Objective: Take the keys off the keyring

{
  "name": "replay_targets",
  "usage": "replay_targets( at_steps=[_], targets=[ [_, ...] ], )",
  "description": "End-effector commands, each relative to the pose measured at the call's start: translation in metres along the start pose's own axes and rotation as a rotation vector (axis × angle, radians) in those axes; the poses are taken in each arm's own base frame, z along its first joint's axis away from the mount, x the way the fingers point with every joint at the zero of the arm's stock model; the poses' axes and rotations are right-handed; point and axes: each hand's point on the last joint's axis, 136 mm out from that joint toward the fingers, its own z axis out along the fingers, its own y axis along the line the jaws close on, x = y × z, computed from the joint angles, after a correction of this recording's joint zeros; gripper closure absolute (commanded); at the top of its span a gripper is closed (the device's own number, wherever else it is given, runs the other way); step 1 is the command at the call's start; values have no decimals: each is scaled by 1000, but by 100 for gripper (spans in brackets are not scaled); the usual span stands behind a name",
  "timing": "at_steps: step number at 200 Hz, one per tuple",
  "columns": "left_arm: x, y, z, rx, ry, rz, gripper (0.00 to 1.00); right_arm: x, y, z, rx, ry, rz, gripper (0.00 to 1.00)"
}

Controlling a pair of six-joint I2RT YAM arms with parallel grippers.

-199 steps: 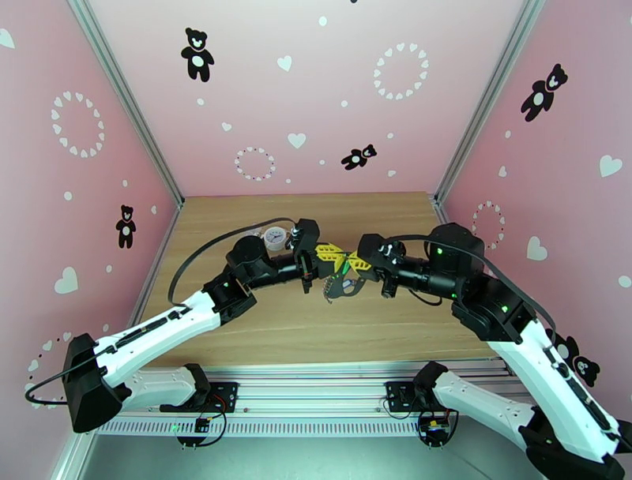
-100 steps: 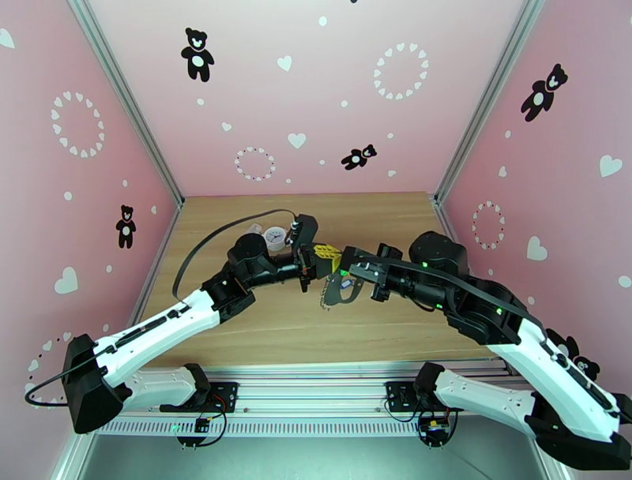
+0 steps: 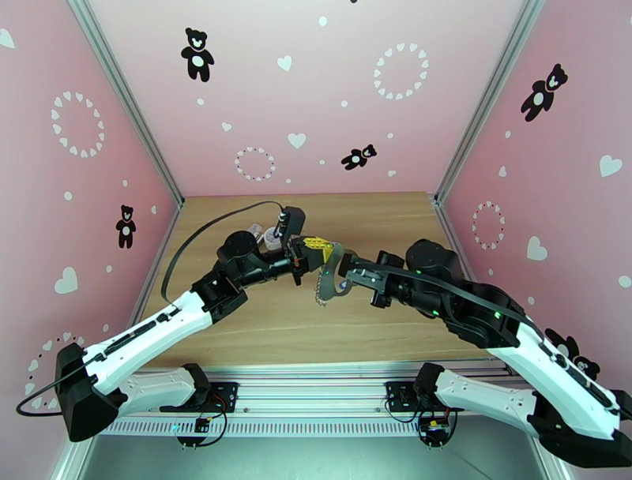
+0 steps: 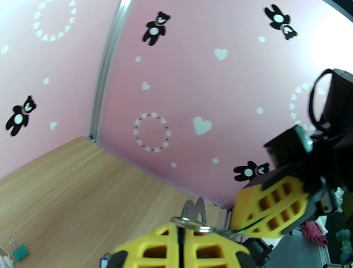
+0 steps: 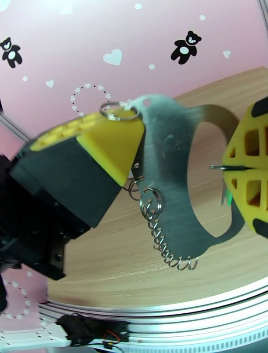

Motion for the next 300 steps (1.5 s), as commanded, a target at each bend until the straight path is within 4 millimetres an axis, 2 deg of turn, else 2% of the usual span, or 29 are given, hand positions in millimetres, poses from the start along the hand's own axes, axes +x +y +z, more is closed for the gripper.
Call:
replay_targets(
  at_steps=[1,20,25,42,56,72,94,125,155,203,232,251,283,300],
  targets=[
    [20,54,-20,-263,10,-55,100,8,-14,5,40,-20,251,100],
    [41,91,-40,-388,-30,-203,100,45,-21,18,47,36,505,100],
    [59,103,-47,-426,-18,-250,100,54,-22,21,45,40,585,100],
    [88,132,-67,-525,-24,-370,100,82,-20,31,24,31,833,100],
    [110,148,-81,-578,-35,-457,100,108,-7,48,-13,42,1023,100],
    [134,167,-92,-639,-33,-551,100,136,20,73,-95,74,1208,100],
    [158,178,-98,-680,-25,-608,100,169,50,103,-145,87,1373,100],
    [184,199,-103,-735,15,-674,100,196,84,128,-70,205,1363,100],
    [194,211,-100,-741,2,-723,100,214,109,159,-69,296,1412,100],
    [222,231,-101,-774,24,-813,100,235,122,185,-18,398,1411,100],
    [231,234,-103,-797,54,-813,100,250,129,190,2,458,1402,100],
    [239,237,-110,-842,79,-809,100,251,131,193,-10,476,1387,100],
    [239,238,-120,-884,71,-795,81,253,136,198,-22,504,1375,96],
    [238,238,-120,-888,72,-788,73,251,134,199,-24,511,1358,88]
  ],
)
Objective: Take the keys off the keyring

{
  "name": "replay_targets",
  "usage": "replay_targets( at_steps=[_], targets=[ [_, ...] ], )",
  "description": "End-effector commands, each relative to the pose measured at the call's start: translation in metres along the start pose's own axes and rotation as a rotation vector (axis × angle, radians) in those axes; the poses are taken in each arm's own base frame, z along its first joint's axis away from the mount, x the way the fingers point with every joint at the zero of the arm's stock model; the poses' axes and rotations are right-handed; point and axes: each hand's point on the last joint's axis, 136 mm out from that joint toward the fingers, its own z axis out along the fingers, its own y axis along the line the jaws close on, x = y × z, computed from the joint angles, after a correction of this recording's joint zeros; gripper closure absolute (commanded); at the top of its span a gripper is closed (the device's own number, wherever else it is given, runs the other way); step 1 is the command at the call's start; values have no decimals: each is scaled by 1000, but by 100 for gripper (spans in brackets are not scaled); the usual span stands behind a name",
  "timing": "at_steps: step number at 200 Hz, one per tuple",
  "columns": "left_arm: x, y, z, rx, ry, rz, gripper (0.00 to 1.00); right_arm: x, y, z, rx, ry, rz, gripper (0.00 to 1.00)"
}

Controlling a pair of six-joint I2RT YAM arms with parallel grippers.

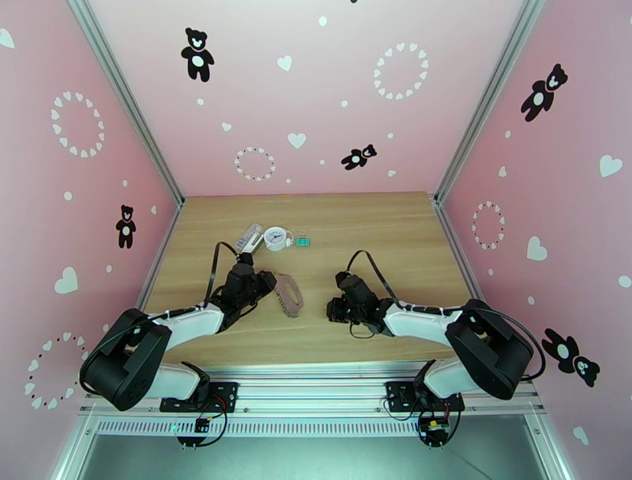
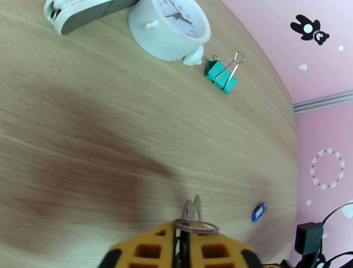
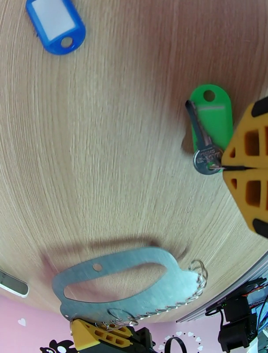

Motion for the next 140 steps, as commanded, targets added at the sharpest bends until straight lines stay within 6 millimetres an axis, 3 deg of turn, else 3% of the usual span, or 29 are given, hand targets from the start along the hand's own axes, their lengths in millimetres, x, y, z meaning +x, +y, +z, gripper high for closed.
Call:
replay_targets(
  at_steps=[1,25,54,74,108,127,140],
  targets=[
    [-5,5,-5,-23,-28,3,73,-7,8,2,2,-7,-32,88],
    [-8,9,-9,-58,-39,15,56,-11,11,-3,4,-14,-49,82],
    [-17,10,-21,-94,-73,30,41,-20,13,-19,43,-43,-107,55],
    [-29,8,-37,-136,-109,70,29,-31,12,-41,101,-77,-175,44],
    [-75,-5,-92,-250,-272,209,2,-76,4,-112,228,-225,-285,20],
    [-115,-9,-133,-394,-418,347,2,-112,-31,-158,373,-329,-273,2],
    [-141,-2,-152,-511,-489,412,1,-134,-60,-187,495,-405,-268,1]
  ],
)
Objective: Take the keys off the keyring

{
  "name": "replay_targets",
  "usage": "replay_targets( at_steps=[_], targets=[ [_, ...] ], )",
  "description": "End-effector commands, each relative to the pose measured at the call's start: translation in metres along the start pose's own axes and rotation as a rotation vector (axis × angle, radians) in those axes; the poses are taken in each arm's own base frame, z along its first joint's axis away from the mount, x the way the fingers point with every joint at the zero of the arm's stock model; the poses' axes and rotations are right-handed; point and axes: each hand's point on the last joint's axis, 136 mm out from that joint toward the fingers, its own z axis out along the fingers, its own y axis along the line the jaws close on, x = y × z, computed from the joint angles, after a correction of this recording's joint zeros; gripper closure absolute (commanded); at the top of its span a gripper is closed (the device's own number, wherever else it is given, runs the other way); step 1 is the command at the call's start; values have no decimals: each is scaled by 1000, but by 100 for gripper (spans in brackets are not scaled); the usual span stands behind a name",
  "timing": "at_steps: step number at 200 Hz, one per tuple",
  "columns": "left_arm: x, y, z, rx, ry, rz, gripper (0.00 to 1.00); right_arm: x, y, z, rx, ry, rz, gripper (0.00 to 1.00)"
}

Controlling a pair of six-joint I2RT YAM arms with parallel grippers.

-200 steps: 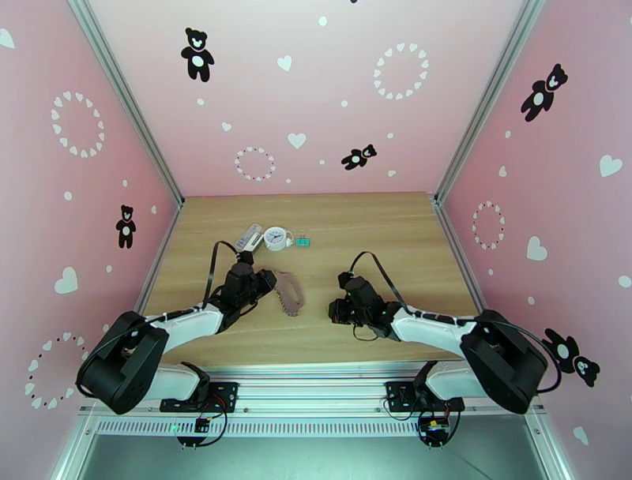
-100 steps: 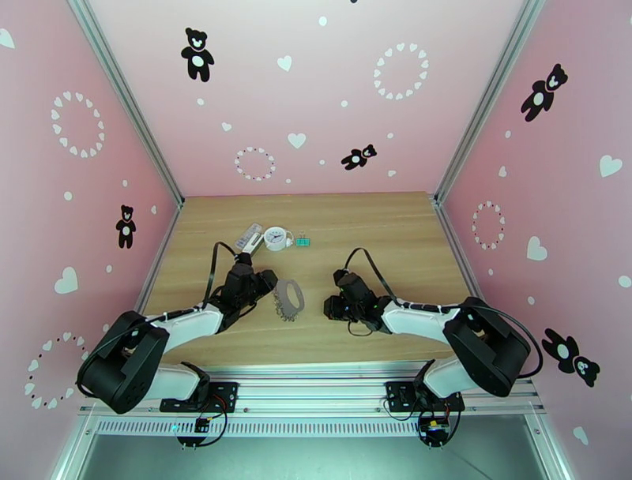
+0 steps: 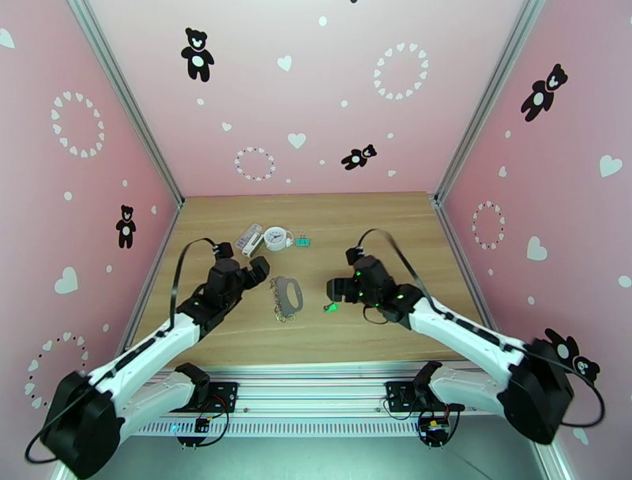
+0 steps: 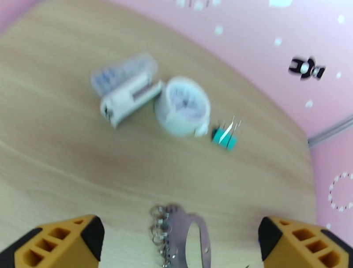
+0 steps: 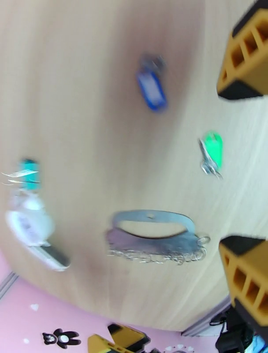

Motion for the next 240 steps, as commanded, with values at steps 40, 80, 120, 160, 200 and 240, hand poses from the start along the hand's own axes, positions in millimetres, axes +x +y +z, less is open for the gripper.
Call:
replay_targets(
  at_steps=[40,80,120,160,200,240],
  targets=[
    [-84,102,9,-517,-217,377,2,-48,-185,-39,678,-196,-143,1],
    [-60,119,51,-411,-307,449,2,-33,-223,-3,596,-312,-75,1],
    [-33,113,68,-214,-319,496,1,-36,-200,56,339,-304,-188,1],
    [-15,108,73,-120,-330,535,1,-37,-184,76,204,-295,-264,1],
    [-26,139,94,-234,-272,420,1,-26,-200,74,299,-348,-236,1],
    [-27,147,93,-229,-280,384,1,-24,-200,73,323,-343,-240,1]
  ],
)
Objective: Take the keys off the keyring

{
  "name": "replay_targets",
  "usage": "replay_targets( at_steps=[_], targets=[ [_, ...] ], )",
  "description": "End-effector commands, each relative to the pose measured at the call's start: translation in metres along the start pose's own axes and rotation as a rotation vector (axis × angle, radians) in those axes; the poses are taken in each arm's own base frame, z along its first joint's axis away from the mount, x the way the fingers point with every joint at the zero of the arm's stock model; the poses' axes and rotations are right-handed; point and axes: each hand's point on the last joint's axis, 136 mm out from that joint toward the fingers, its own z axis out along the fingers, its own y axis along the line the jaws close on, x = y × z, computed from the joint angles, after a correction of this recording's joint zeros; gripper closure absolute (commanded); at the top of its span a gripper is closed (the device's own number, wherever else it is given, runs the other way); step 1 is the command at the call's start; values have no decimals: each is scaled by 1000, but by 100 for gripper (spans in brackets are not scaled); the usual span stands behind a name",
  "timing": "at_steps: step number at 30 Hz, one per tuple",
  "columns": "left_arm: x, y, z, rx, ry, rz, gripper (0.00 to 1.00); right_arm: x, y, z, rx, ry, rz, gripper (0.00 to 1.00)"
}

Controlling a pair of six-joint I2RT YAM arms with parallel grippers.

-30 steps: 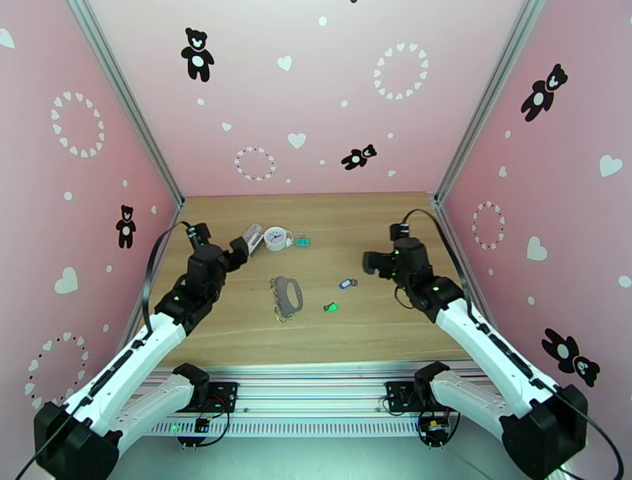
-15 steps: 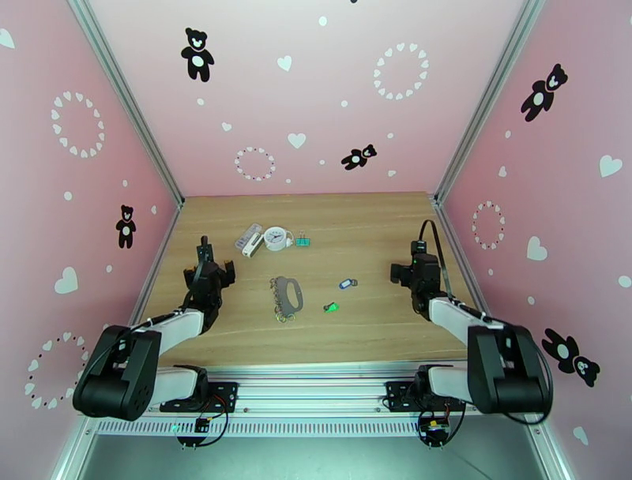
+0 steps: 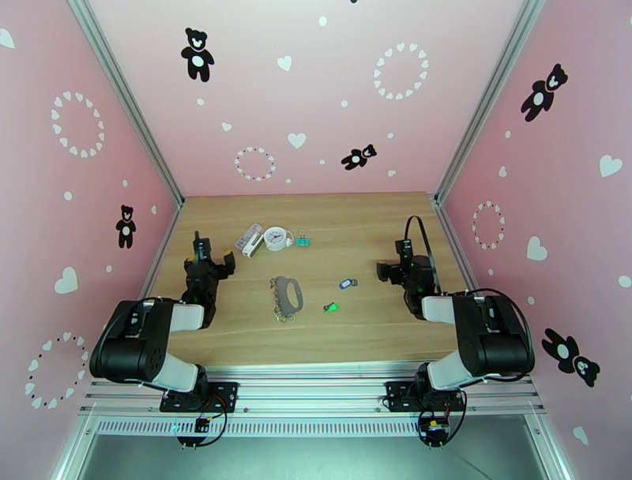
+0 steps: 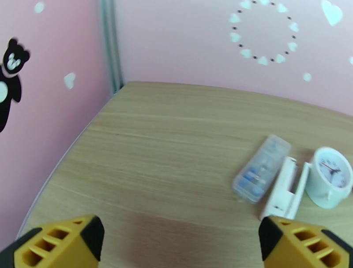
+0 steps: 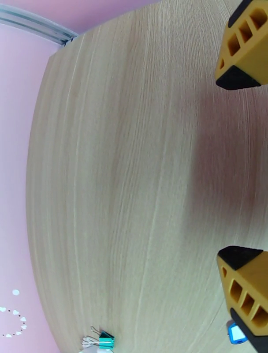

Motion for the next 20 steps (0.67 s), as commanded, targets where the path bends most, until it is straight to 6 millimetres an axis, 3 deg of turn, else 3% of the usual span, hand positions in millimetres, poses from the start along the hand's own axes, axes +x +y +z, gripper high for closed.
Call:
replay_targets(
  at_steps=[1,20],
  targets=[
    [-1,-5,1,14,-2,-25,2,-15,-4,0,37,-57,-6,1],
    [-1,-10,2,30,4,-11,1,-15,-3,0,34,-57,-7,1]
  ],
)
